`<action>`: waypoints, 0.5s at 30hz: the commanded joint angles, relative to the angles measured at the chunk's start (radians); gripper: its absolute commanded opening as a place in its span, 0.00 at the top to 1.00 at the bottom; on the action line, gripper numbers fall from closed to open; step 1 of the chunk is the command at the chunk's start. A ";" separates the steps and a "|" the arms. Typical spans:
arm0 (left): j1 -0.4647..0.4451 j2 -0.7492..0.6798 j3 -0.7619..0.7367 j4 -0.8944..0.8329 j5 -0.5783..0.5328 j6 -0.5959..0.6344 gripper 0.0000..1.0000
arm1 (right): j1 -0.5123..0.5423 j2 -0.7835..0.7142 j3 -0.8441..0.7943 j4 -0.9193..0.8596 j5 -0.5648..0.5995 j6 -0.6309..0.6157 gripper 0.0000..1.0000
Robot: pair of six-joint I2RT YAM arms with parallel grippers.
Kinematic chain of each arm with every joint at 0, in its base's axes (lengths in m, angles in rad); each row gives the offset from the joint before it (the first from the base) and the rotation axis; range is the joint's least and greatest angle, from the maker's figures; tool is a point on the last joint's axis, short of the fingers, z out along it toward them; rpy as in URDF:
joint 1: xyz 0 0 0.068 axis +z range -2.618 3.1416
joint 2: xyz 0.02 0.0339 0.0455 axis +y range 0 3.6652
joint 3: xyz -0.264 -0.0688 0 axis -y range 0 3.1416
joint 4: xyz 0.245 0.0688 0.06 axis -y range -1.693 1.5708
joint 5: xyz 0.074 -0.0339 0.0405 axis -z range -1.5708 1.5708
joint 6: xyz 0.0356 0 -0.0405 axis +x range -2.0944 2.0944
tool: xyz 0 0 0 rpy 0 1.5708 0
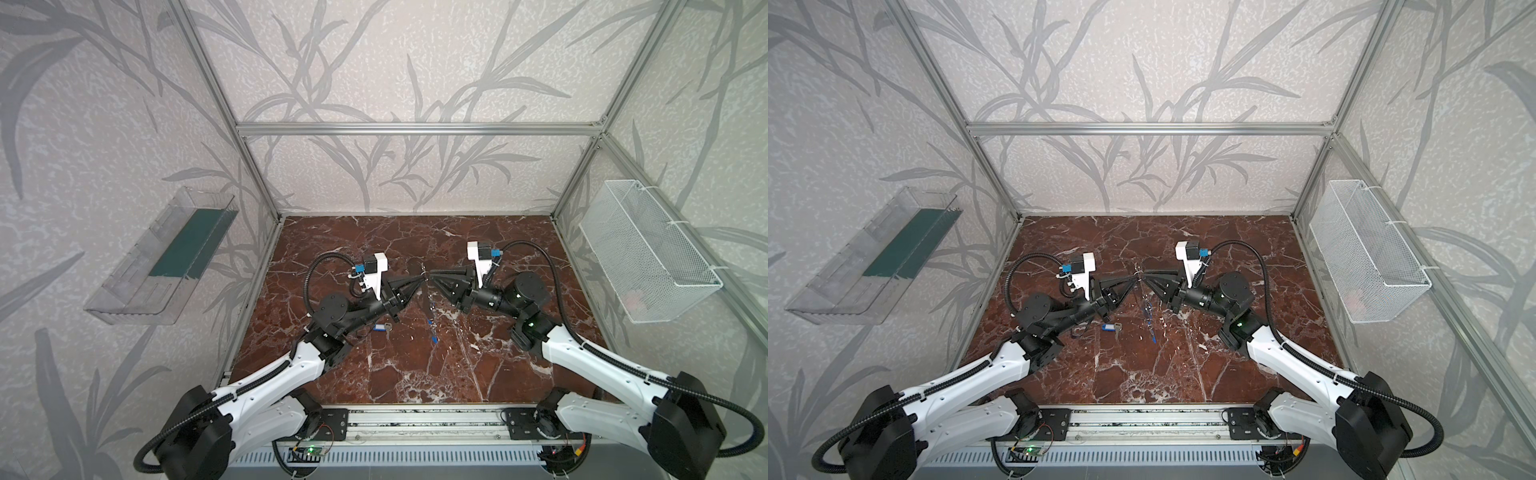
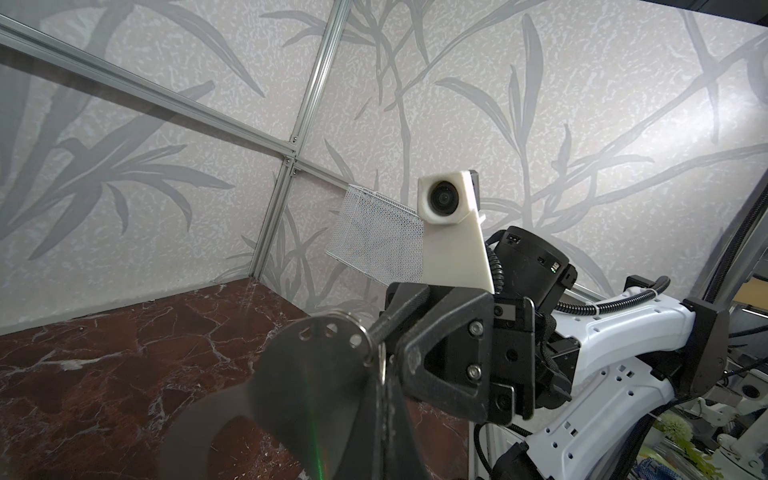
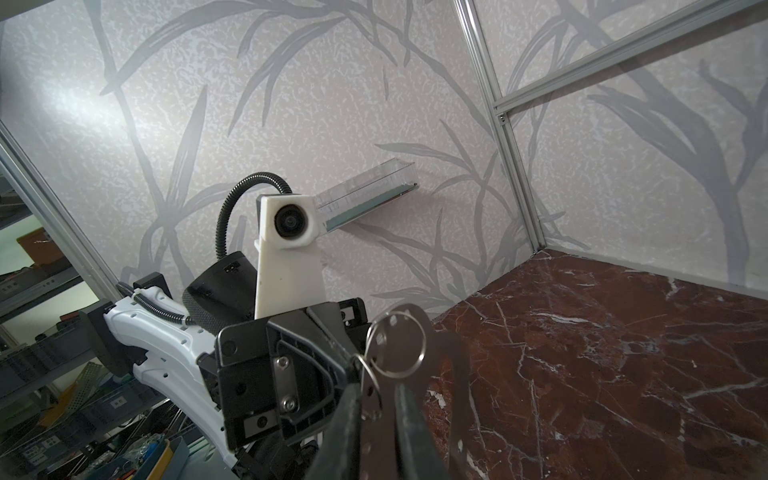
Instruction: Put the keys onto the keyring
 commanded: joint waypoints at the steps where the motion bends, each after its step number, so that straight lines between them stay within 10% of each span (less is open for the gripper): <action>1: -0.002 -0.021 0.014 0.055 0.012 -0.010 1.00 | 0.005 -0.028 0.001 0.029 0.032 -0.016 0.83; 15: -0.003 -0.021 0.019 0.053 0.013 -0.008 1.00 | 0.007 0.023 0.034 0.041 -0.065 0.012 0.89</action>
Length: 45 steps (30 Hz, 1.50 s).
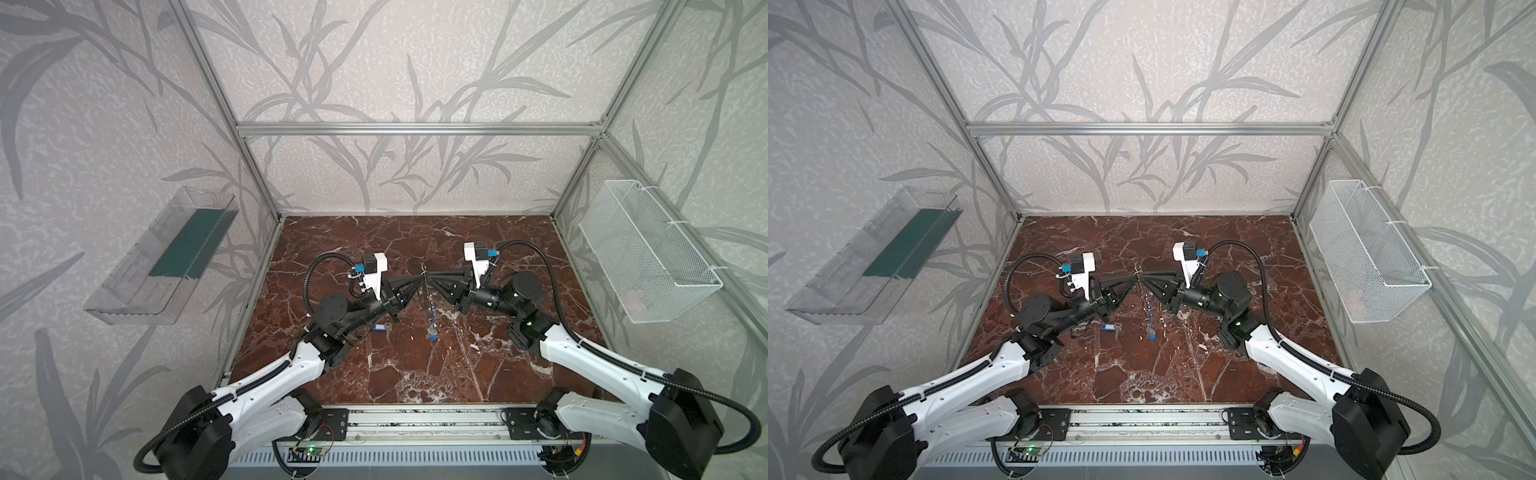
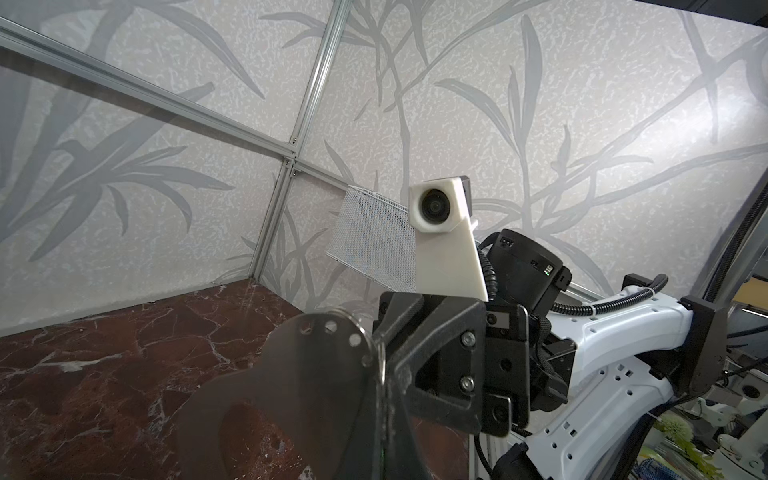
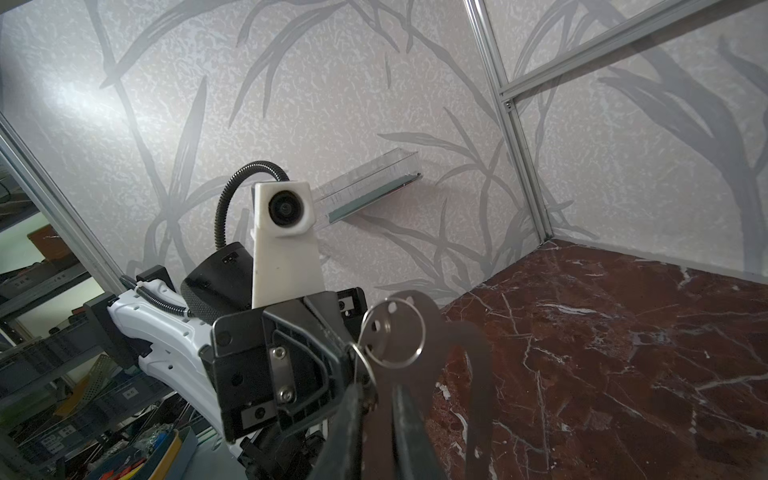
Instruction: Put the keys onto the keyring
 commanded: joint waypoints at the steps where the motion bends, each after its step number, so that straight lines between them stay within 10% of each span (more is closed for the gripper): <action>1: -0.003 -0.019 0.020 0.051 0.015 -0.007 1.00 | 0.006 0.002 0.032 0.044 -0.026 0.004 0.89; 16: -0.005 0.001 0.023 0.036 0.021 -0.005 1.00 | 0.017 -0.022 0.059 -0.013 -0.054 -0.037 1.00; 27: 0.000 -0.130 0.064 -0.312 0.027 0.163 0.76 | -0.064 -0.154 0.155 -0.518 -0.131 -0.278 1.00; 45: 0.000 -0.100 0.095 -0.405 0.126 0.239 0.74 | -0.058 -0.036 0.462 -1.213 -0.142 -0.620 1.00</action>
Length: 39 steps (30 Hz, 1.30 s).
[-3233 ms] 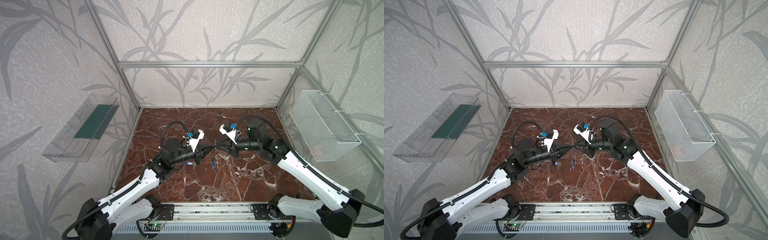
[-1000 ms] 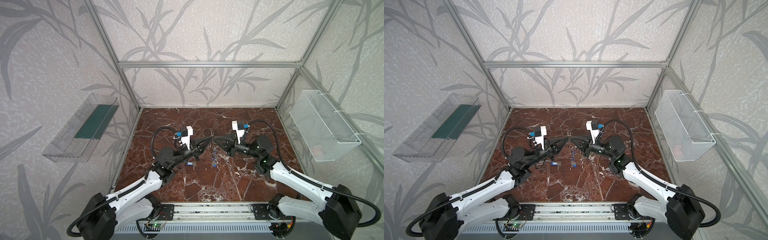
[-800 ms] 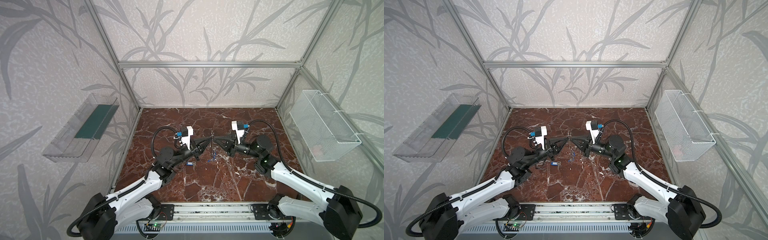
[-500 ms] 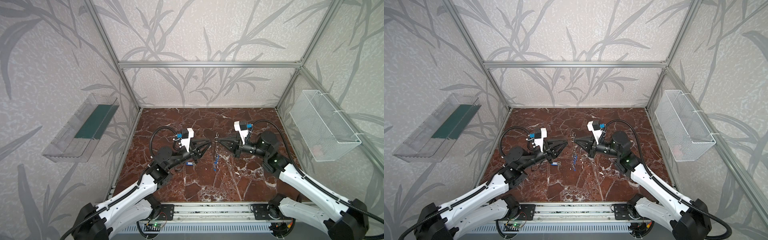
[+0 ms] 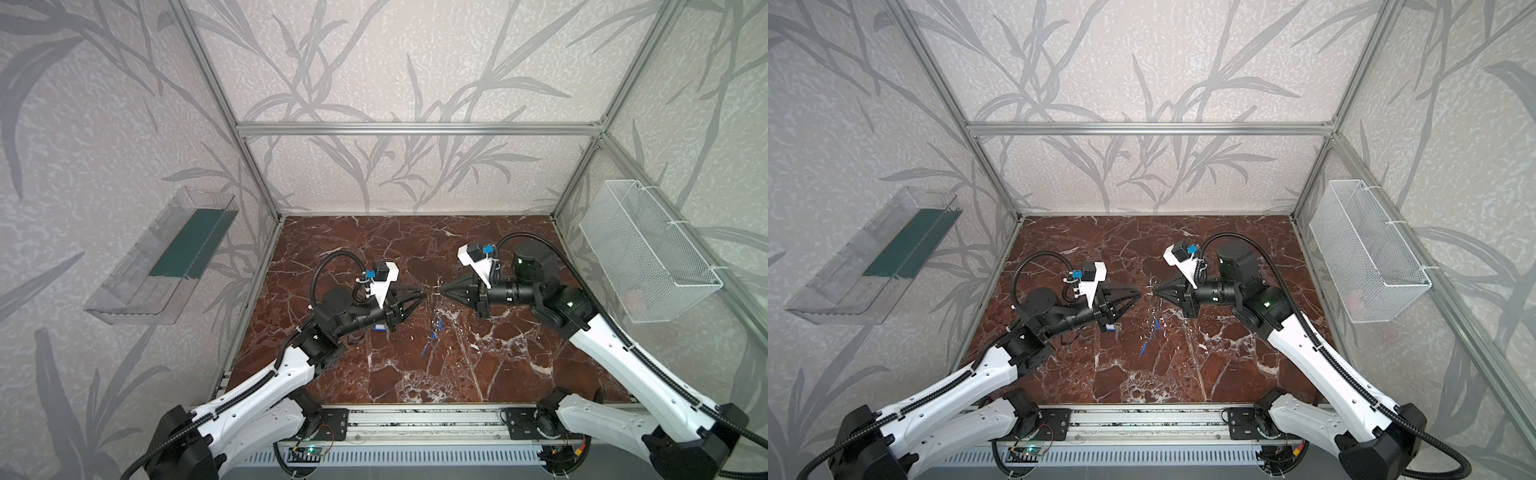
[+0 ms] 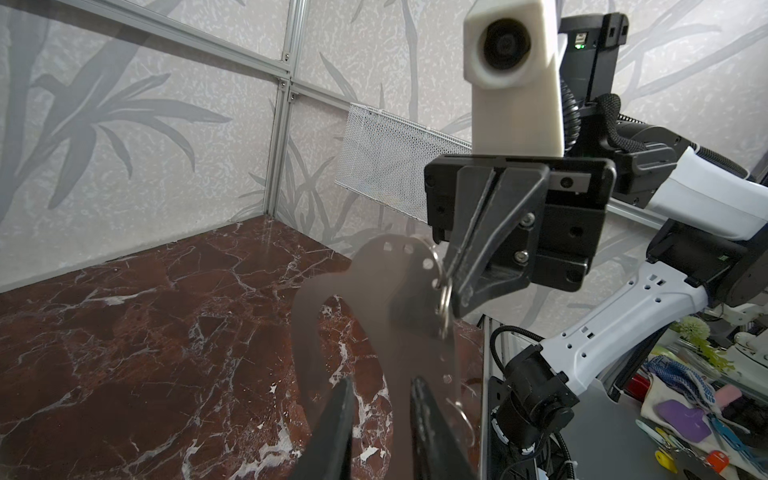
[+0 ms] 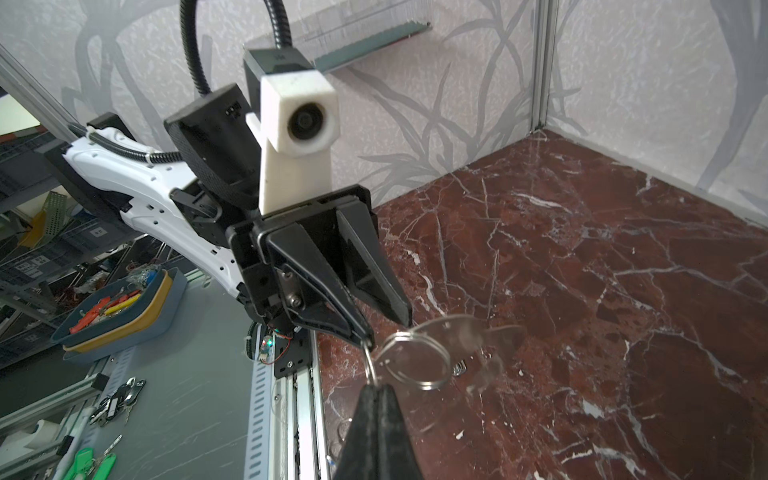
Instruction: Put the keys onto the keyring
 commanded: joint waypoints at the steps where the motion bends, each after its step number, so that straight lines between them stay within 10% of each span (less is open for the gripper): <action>1: 0.001 0.000 0.042 0.003 0.039 0.027 0.74 | 0.014 0.028 0.046 -0.098 0.013 -0.060 1.00; 21: 0.003 0.090 0.098 -0.045 0.133 0.040 0.75 | 0.025 0.028 0.033 -0.064 0.039 -0.063 1.00; 36: 0.003 0.092 0.084 0.000 0.125 0.025 1.00 | 0.025 0.019 0.014 -0.041 0.046 -0.052 1.00; 39: 0.003 0.074 0.042 0.094 0.070 -0.004 1.00 | 0.024 -0.017 -0.031 0.032 0.093 -0.010 0.76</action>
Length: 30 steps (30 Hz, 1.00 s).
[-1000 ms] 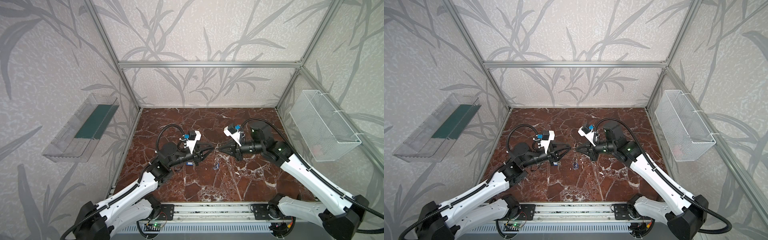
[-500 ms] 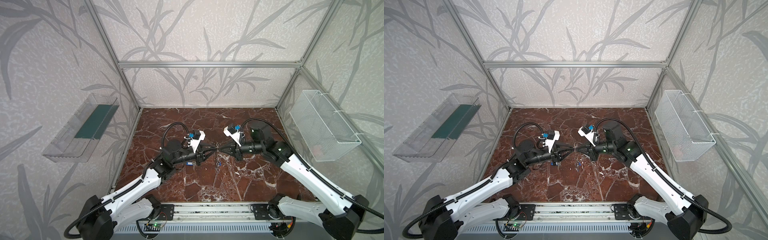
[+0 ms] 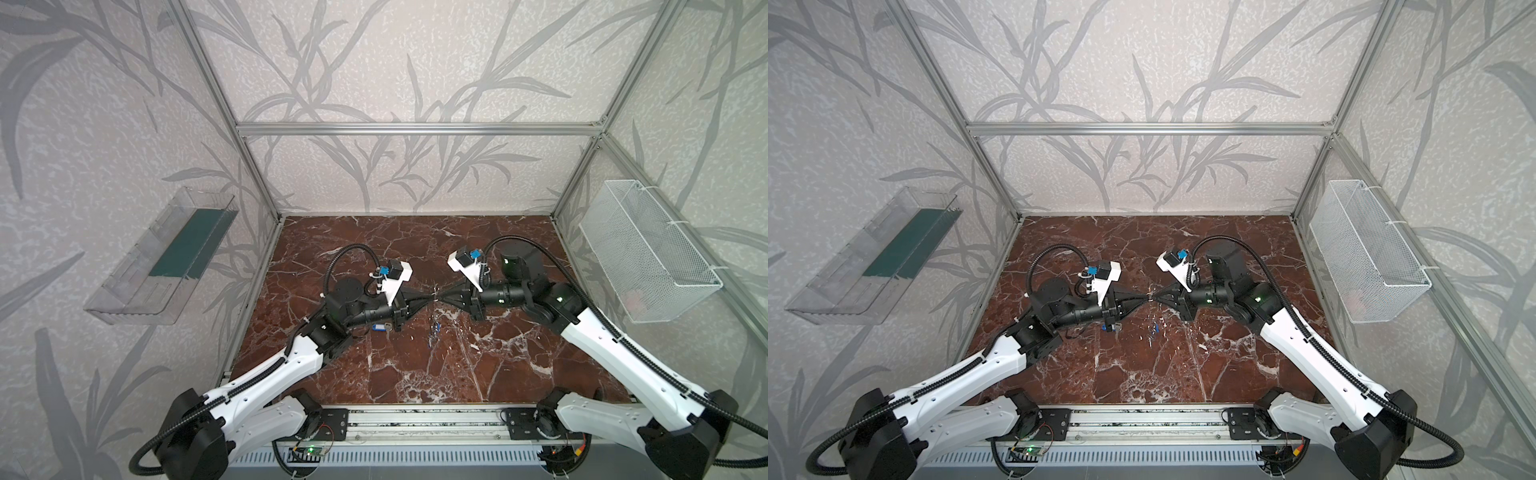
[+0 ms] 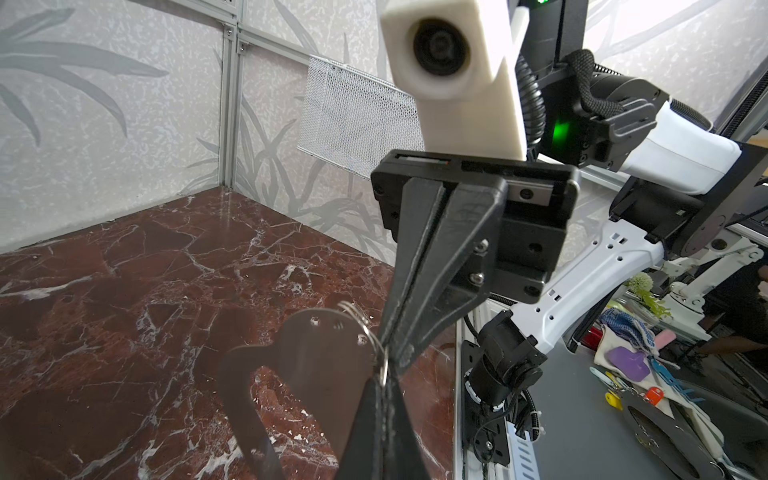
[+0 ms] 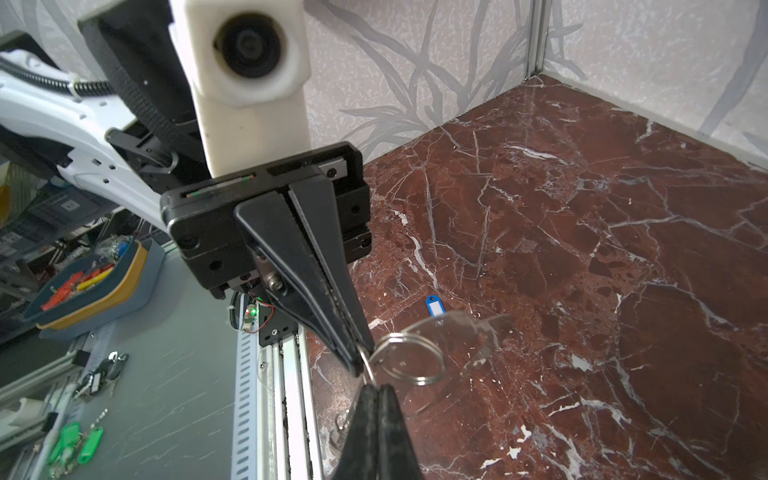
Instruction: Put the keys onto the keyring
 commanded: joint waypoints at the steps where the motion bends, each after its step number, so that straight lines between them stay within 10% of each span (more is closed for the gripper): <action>1: 0.002 -0.031 -0.040 0.154 -0.067 -0.037 1.00 | -0.004 -0.072 -0.061 0.124 0.053 0.058 0.70; 8: -0.001 -0.029 -0.124 0.419 -0.197 -0.156 1.00 | -0.125 -0.213 -0.363 0.673 0.088 0.433 0.74; 17: -0.011 0.015 -0.146 0.536 -0.249 -0.180 1.00 | -0.132 -0.179 -0.476 0.983 0.091 0.624 0.74; 30: -0.013 0.028 -0.054 0.326 -0.190 -0.187 1.00 | 0.054 -0.213 -0.333 0.642 0.347 0.315 0.75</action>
